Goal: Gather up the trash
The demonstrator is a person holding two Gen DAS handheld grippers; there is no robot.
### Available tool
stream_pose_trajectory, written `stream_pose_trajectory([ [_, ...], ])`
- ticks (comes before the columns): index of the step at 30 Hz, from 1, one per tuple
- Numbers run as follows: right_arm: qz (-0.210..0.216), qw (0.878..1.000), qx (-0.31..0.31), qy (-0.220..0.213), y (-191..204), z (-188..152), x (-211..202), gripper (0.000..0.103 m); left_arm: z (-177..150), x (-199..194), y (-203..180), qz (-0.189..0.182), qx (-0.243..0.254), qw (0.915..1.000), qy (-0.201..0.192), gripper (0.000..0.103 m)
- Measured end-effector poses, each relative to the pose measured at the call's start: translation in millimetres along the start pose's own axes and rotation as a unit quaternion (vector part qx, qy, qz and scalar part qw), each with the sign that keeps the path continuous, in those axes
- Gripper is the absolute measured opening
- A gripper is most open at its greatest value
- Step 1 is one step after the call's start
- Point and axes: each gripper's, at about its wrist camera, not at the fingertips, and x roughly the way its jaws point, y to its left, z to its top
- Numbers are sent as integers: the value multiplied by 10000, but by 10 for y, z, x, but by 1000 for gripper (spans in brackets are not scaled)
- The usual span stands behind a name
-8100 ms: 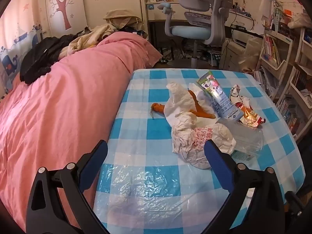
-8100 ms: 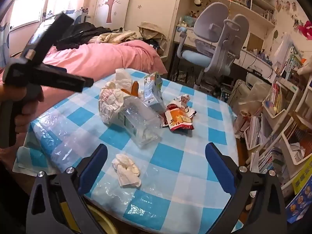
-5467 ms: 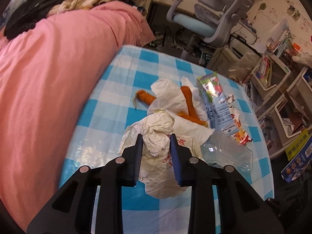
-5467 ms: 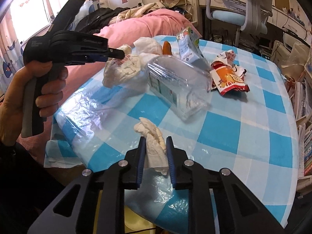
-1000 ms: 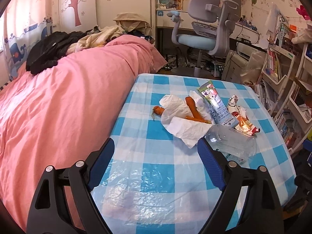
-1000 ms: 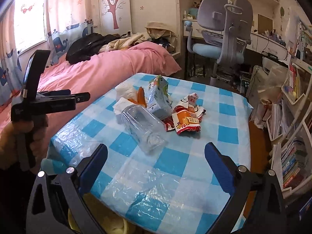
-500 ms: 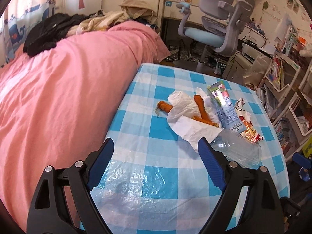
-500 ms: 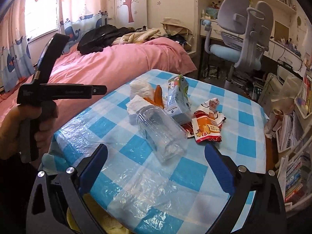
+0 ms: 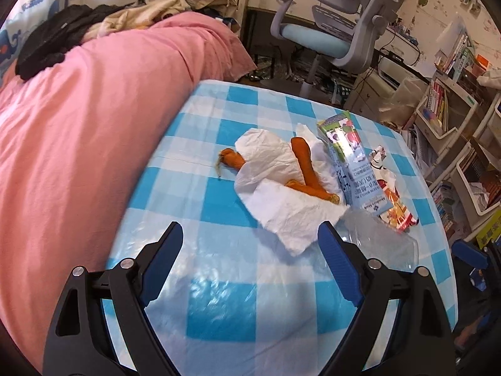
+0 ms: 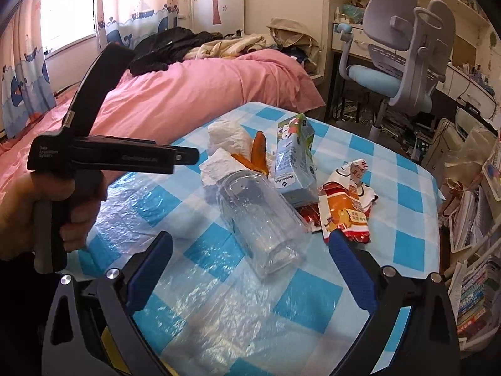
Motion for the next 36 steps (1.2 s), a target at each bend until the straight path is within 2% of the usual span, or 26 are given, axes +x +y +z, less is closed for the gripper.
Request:
stream_pose_trajectory([
  [9, 66, 9997, 117, 198, -116, 77, 289, 95, 170, 348, -24, -22, -4, 10000, 93, 84],
  [11, 121, 9995, 131, 249, -115, 83, 352, 95, 188, 395, -56, -162, 40, 9998, 120, 80],
  [13, 163, 9994, 70, 299, -87, 90, 416, 95, 207, 424, -83, -336, 84, 9992, 179, 59],
  [14, 176, 9993, 49, 323, -80, 93, 440, 95, 215, 430, -98, -428, 118, 9988, 199, 55],
  [16, 231, 9990, 22, 383, -62, 95, 488, 93, 220, 424, -130, -498, 186, 9983, 225, 27],
  [17, 281, 9987, 30, 417, -62, 97, 511, 88, 223, 415, -162, -614, 271, 9974, 264, 22],
  [20, 437, 9973, 124, 581, -79, 83, 555, 67, 203, 355, -233, -597, 550, 9963, 266, 6],
  [21, 526, 9965, 198, 615, -94, 73, 555, 65, 195, 329, -236, -663, 589, 9957, 273, 2],
  [25, 686, 9947, 271, 714, -99, 34, 469, 60, 157, 148, -150, -738, 606, 9952, 207, 1],
  [32, 969, 9902, 391, 928, -144, -149, 181, 57, 120, -399, 254, -1003, 122, 9948, -116, 1],
  [34, 1042, 9884, 452, 1004, -159, -231, 108, 57, 94, -567, 446, -1754, -424, 9835, -141, 1],
  [35, 1052, 9880, 473, 1026, -167, -248, 100, 56, 77, -709, 513, -1883, -481, 9805, -299, 1],
  [36, 1049, 9879, 486, 1035, -175, -263, 89, 56, 60, -774, 507, -1734, -329, 9835, -408, 1],
])
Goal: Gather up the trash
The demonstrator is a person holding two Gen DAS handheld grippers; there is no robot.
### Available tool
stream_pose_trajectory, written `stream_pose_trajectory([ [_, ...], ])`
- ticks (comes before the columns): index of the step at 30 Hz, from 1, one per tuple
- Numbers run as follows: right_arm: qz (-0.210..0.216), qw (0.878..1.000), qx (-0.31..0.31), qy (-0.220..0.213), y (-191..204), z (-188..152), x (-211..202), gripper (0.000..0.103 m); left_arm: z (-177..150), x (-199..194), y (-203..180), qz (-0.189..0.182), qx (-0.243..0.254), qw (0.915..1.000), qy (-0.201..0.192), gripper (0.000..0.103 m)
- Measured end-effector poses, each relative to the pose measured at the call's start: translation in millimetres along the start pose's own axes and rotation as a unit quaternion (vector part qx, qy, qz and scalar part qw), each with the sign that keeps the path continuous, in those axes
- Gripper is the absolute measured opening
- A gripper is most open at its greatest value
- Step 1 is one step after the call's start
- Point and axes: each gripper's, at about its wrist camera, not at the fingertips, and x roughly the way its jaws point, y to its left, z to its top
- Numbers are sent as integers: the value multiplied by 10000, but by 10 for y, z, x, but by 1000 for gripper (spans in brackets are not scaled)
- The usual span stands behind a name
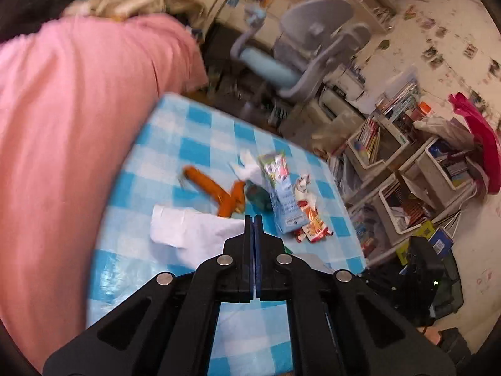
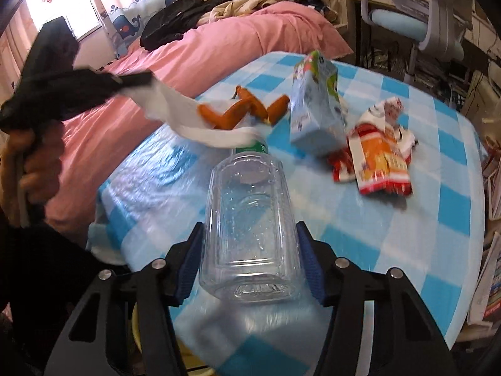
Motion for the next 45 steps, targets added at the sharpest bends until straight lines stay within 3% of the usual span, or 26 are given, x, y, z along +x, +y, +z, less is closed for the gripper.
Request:
stream_pose_trajectory([
  [2, 18, 10000, 59, 24, -15, -22, -12, 56, -30, 44, 38, 158, 45, 9998, 121, 1],
  [4, 6, 9999, 109, 30, -13, -20, -17, 56, -85, 130, 137, 13, -229, 9993, 300, 1],
  [5, 14, 9999, 105, 24, -2, -25, -27, 56, -99, 109, 177, -339, -452, 9981, 257, 1],
  [9, 46, 9998, -32, 168, 66, -55, 15, 60, -69, -117, 165, -1091, -510, 9926, -139, 1],
  [10, -2, 9998, -90, 196, 88, -59, 39, 64, -74, -129, 160, -1100, -494, 9927, -99, 1],
  [12, -30, 9998, -114, 166, 92, -74, 35, 73, -130, -34, 142, -335, -180, 9988, 301, 1],
  [13, -59, 9998, -102, 145, 87, -62, 42, 75, -187, 94, 147, 28, -59, 9976, 683, 1],
  [15, -90, 9999, -72, 90, 71, -57, 30, 77, -323, 327, 196, 495, 32, 9891, 1384, 2],
  [17, -107, 9999, -28, 4, 63, -36, 18, 78, -451, 532, 185, 1015, 271, 9783, 1787, 2],
  [20, -140, 9999, -36, -76, 65, -10, 11, 78, -464, 588, 122, 1202, 445, 9752, 1802, 23],
  [22, -146, 9998, -43, -105, 65, -2, 11, 78, -409, 504, 80, 1286, 516, 9781, 1552, 56],
  [24, -152, 9998, -55, -114, 64, 6, 19, 78, -342, 403, 64, 1402, 519, 9808, 1251, 65],
  [28, -137, 9998, -75, -127, 62, 21, 36, 78, -183, 239, 199, 618, -127, 9917, 1118, 80],
  [34, -141, 9998, -131, -101, 83, 31, 66, 78, -166, 336, 443, 711, -932, 9858, 1201, 81],
  [45, -196, 9996, -203, -22, 122, 24, 120, 78, -262, 803, 426, 1764, -692, 9729, 1327, 81],
])
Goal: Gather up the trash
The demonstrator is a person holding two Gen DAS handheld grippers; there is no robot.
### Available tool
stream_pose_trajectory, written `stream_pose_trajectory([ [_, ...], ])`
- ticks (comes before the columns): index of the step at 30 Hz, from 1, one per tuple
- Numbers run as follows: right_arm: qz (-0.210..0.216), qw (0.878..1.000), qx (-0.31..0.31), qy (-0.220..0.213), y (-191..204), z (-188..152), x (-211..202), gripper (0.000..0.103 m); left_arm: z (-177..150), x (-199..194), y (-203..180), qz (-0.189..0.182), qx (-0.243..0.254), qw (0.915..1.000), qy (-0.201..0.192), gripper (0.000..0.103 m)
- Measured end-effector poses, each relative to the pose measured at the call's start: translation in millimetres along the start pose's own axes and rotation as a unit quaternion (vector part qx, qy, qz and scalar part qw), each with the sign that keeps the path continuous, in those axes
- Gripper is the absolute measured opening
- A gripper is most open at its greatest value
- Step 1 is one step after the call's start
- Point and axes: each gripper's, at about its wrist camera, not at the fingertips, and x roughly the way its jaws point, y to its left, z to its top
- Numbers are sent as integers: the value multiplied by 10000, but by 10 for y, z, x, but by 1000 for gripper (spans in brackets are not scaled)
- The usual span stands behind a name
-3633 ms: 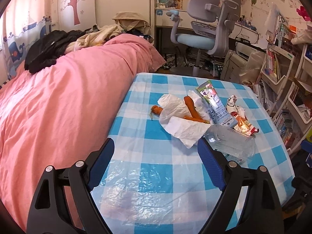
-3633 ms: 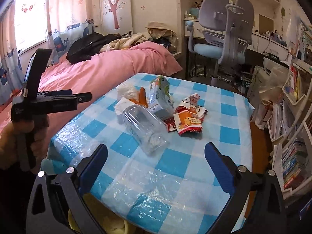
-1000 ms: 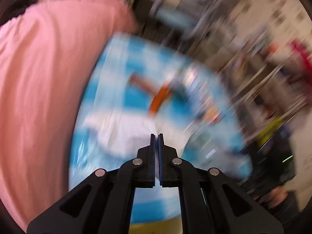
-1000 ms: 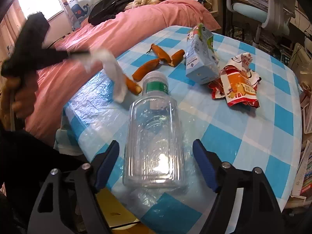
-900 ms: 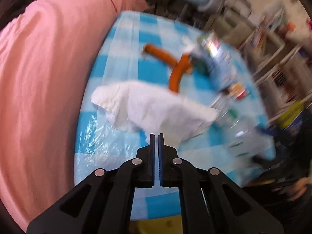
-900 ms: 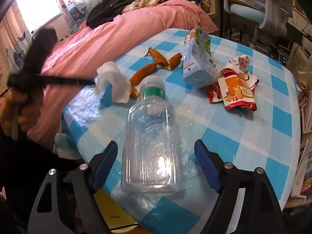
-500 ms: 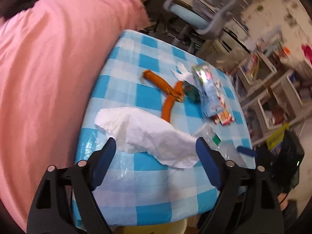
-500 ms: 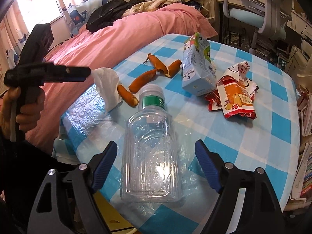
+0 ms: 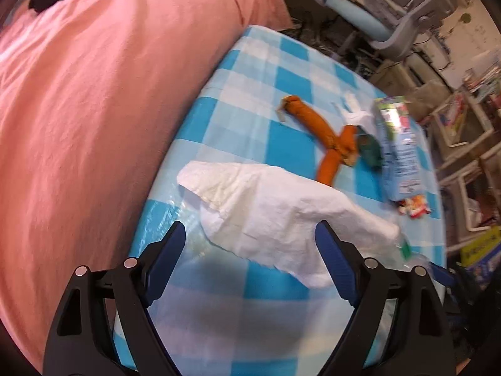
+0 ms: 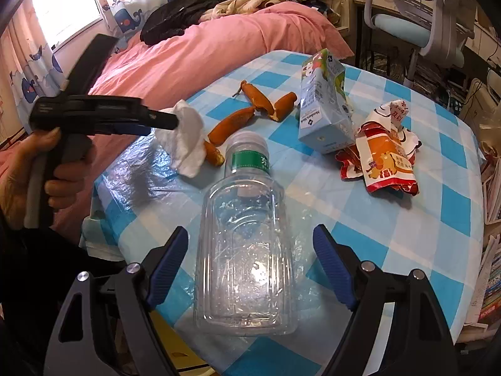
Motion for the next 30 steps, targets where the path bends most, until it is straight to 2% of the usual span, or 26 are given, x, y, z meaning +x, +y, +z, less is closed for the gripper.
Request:
stream_pose_trajectory([
  [2, -7, 10000, -13, 23, 0, -3, 14, 78, 6, 53, -20, 140, 103, 9998, -90, 81],
  [3, -12, 10000, -18, 35, -1, -5, 21, 78, 9, 57, -27, 147, 134, 9997, -146, 75],
  [4, -22, 10000, -23, 49, -3, -6, 29, 78, 13, 60, -37, 85, 170, 9996, -189, 61],
  [5, -28, 10000, -28, 57, -5, -7, 35, 78, 16, 60, -45, -14, 198, 9996, -190, 51],
  [7, -28, 10000, -34, 61, -7, -8, 37, 78, 21, 65, -43, -276, 166, 9994, -119, 16],
  [8, -29, 10000, -36, 60, -8, -7, 36, 78, 20, 54, -56, -464, 188, 9987, -110, 12],
  [10, -37, 10000, -45, 61, -9, -6, 36, 78, 18, -9, -94, -559, 289, 9978, -229, 5],
  [13, -58, 9999, -62, 64, -11, -10, 27, 78, 49, -227, -125, -1016, 333, 9929, -521, 3],
  [15, -67, 10000, -53, 28, -19, -14, 4, 78, 76, -449, -125, -1523, 324, 9842, -844, 3],
  [19, -67, 10000, 25, -39, -60, -13, -29, 71, 90, -768, -150, -2013, 444, 9700, -1286, 3],
  [23, -57, 10000, 0, 62, -47, -29, 19, 58, 63, -892, -187, -2069, 554, 9666, -1405, 3],
  [28, -46, 10000, 9, 13, -32, -23, -3, 56, 12, -995, -249, -2121, 719, 9632, -1486, 3],
  [30, 95, 9999, 134, -45, -61, -24, -50, 55, -40, -1068, -266, -2151, 834, 9606, -1547, 3],
])
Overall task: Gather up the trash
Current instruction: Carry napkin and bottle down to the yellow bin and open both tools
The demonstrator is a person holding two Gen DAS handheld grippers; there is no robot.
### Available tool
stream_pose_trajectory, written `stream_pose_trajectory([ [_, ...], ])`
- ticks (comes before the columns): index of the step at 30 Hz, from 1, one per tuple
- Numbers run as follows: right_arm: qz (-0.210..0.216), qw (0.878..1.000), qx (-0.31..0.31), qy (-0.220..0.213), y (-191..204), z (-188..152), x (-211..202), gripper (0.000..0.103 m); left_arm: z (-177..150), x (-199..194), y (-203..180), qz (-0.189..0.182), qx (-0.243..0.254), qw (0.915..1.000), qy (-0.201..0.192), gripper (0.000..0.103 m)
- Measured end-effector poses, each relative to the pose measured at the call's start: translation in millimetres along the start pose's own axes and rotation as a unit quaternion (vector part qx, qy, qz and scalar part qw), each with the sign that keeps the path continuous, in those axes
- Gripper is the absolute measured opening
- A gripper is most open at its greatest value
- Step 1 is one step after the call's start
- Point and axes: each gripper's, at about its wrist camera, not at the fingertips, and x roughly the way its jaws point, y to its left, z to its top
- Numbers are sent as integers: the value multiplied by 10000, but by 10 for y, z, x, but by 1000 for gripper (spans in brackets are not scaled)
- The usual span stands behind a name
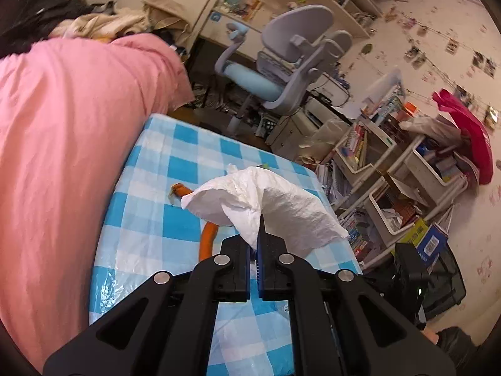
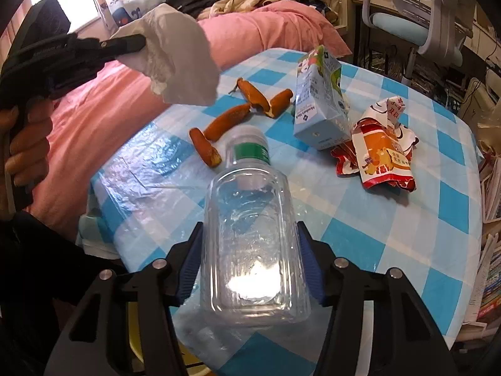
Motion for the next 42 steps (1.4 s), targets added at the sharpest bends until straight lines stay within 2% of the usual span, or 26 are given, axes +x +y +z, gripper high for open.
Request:
stream_pose_trajectory([
  [6, 412, 9988, 173, -192, 17, -38, -190, 55, -95, -170, -131, 111, 404, 9991, -6, 3],
  [12, 1028, 9944, 71, -252, 208, -157, -343, 55, -254, -353, -177, 312, 589, 9978, 68, 3],
  [22, 2021, 9772, -597, 271, 758, -572, -443, 55, -754, -639, -300, 769, 991, 9912, 415, 3],
  [25, 2165, 9721, -748, 499, 921, -705, -408, 55, -917, -725, -342, 846, 1105, 9888, 531, 3],
  [30, 2116, 9706, -853, 766, 1081, -822, -310, 58, -1127, -808, -369, 936, 1227, 9851, 759, 3],
  [33, 2160, 9723, -695, 554, 1055, -796, -406, 68, -1257, -815, -384, 989, 1325, 9812, 991, 3],
  [36, 2004, 9778, -520, 338, 973, -781, -530, 70, -1404, -797, -438, 1056, 1532, 9747, 1238, 3],
  [39, 1594, 9870, -220, 24, 801, -742, -643, 76, -1568, -747, -510, 1169, 1835, 9642, 1514, 3],
  [42, 910, 9953, 96, -332, 624, -684, -720, 82, -1736, -649, -594, 1216, 2205, 9492, 1888, 3],
])
